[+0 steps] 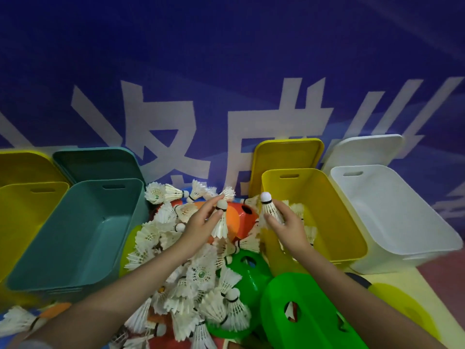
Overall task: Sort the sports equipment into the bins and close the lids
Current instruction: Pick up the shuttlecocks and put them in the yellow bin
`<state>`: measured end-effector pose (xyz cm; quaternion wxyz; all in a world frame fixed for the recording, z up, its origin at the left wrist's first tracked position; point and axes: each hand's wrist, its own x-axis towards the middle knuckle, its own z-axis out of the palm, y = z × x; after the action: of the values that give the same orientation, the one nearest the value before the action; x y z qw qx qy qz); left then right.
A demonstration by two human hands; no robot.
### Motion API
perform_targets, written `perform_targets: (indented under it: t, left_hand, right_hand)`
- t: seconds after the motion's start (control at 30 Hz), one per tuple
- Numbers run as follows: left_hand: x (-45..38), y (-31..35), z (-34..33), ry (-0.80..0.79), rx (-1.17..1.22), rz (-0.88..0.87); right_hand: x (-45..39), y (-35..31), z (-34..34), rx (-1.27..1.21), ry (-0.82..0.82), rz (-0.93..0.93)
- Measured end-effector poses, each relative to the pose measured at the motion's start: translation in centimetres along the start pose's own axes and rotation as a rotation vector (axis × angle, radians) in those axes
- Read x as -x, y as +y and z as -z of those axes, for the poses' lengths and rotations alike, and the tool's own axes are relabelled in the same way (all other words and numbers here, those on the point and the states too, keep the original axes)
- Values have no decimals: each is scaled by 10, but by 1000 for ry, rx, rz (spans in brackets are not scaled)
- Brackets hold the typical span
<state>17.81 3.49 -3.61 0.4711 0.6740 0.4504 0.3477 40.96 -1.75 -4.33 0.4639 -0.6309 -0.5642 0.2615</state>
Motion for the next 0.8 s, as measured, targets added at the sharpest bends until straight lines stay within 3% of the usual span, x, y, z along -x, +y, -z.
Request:
perform_targets:
  t: [0.2, 0.4, 0.57, 0.7, 0.8]
  left_hand:
    - [-12, 32, -66, -93, 50, -13]
    - [-34, 45, -132, -161, -68, 10]
    - [-57, 50, -184, -204, -219, 69]
    - [-78, 38, -215, -298, -390, 142]
    - [-87, 25, -226, -400, -521, 145]
  right_hand:
    - [2, 49, 81, 87, 118, -200]
    - [2, 91, 141, 302, 4, -311]
    - [5, 99, 139, 324, -6, -275]
    - [7, 108, 130, 502, -69, -177]
    - [8, 109, 131, 480, -5, -181]
